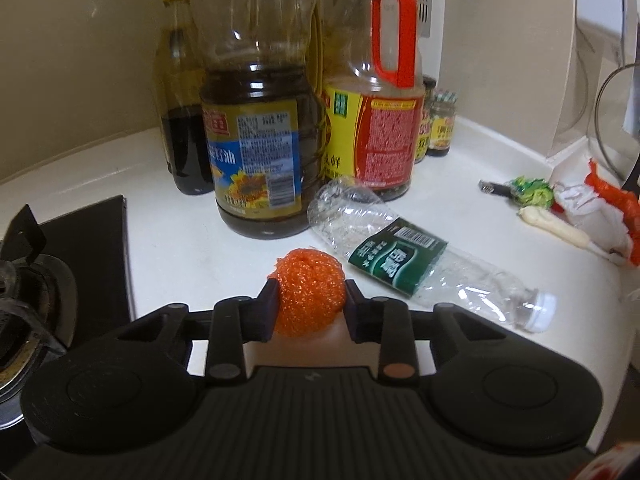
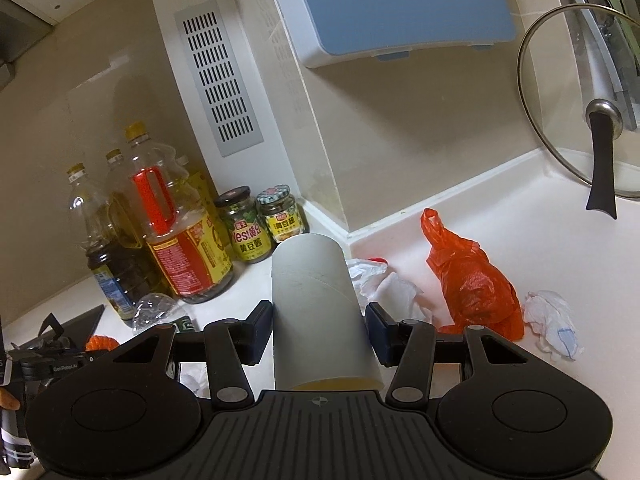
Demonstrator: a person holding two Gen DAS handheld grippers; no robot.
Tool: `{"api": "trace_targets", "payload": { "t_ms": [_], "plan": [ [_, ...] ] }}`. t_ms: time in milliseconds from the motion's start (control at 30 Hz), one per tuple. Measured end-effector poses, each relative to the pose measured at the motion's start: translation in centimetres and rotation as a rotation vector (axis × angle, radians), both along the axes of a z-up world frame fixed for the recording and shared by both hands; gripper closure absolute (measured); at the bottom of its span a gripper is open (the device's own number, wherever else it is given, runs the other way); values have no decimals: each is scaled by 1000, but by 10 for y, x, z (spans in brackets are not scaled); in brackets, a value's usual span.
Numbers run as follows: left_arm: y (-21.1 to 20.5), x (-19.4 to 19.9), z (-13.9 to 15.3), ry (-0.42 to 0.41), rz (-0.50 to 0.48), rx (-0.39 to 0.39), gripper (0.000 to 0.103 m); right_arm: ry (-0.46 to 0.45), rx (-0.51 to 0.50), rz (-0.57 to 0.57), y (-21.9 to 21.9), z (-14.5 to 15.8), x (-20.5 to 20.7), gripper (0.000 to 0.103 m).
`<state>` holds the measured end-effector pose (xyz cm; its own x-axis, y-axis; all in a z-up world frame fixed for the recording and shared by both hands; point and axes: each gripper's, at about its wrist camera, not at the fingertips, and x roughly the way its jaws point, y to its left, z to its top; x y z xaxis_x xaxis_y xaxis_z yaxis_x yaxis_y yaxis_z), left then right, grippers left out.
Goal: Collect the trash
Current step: 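Grasp the orange scrubber with the left tool while the right tool grips the white paper roll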
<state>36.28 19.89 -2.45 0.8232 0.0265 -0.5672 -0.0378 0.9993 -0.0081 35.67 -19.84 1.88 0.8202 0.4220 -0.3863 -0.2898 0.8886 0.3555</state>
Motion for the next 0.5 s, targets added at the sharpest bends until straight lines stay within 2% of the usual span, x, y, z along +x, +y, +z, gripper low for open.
{"api": "trace_targets", "payload": {
  "t_ms": [333, 500],
  "plan": [
    [-16, -63, 33, -40, -55, -58, 73, -31, 26, 44, -1, 15, -43, 52],
    [-33, -101, 39, -39, -90, -82, 73, -36, 42, 64, -3, 19, -73, 52]
  ]
}}
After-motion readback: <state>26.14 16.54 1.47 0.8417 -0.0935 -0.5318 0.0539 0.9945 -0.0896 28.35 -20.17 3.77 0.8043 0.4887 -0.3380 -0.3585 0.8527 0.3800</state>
